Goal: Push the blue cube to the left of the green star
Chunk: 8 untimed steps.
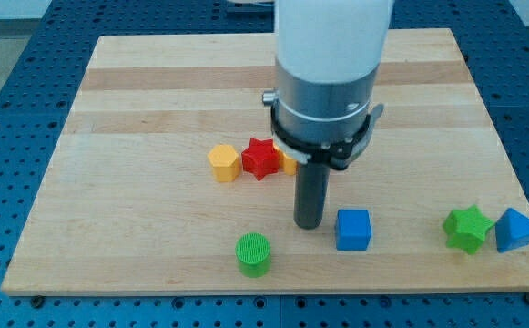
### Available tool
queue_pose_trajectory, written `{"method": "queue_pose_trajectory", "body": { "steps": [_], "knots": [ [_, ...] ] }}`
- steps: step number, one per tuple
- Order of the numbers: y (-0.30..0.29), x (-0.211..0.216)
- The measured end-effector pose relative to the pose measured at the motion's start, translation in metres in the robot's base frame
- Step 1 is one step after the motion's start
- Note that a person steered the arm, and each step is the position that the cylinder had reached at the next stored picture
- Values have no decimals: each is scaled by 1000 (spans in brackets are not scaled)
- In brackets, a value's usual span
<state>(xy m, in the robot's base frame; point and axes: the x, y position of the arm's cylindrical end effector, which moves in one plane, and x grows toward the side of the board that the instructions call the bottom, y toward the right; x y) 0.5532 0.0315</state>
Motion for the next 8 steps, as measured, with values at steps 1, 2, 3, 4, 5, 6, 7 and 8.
{"method": "queue_pose_trajectory", "body": {
  "steps": [1,2,3,4,5,6,7,8],
  "knots": [
    [17,13],
    [51,14],
    [62,16],
    [61,32],
    [57,64],
    [56,64],
    [25,57],
    [10,26]
  ]
}}
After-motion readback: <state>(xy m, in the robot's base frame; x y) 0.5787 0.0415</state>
